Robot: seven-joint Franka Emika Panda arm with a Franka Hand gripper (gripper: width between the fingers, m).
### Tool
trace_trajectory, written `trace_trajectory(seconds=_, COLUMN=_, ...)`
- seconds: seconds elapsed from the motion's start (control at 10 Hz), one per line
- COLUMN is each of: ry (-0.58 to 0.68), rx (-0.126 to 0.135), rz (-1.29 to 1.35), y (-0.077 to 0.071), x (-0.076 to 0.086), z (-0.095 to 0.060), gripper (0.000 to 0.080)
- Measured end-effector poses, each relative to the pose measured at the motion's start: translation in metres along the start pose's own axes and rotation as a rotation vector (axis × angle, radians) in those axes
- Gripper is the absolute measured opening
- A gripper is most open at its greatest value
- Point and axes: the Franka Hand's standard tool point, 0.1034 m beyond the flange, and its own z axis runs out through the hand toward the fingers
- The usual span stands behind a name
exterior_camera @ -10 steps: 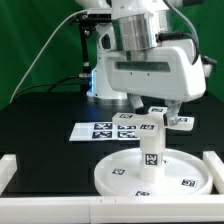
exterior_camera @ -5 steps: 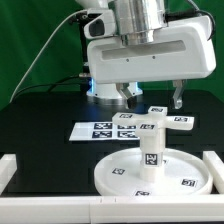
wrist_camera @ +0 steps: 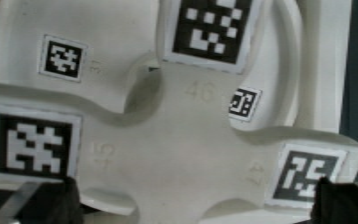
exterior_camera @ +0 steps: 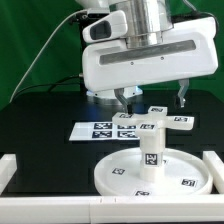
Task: Assemble round table
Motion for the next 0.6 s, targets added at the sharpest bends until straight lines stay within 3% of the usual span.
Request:
trace_trajectory(seconds=0.1, ry=0.002, rx=-0.023, rz=-0.168, y=-0.001, x=0.004, z=-0.003, gripper=0.0649)
trace_trajectory(seconds=0.2, ry=0.001, rx=-0.027, rz=-0.287, y=-0.001, x=0.004, z=-0.001, gripper=0.0649)
trace_trajectory(seconds=0.6, ry=-0.007, rx=-0.026, rz=-0.291, y=-0.004, x=-0.001, z=0.008, gripper=0.0649)
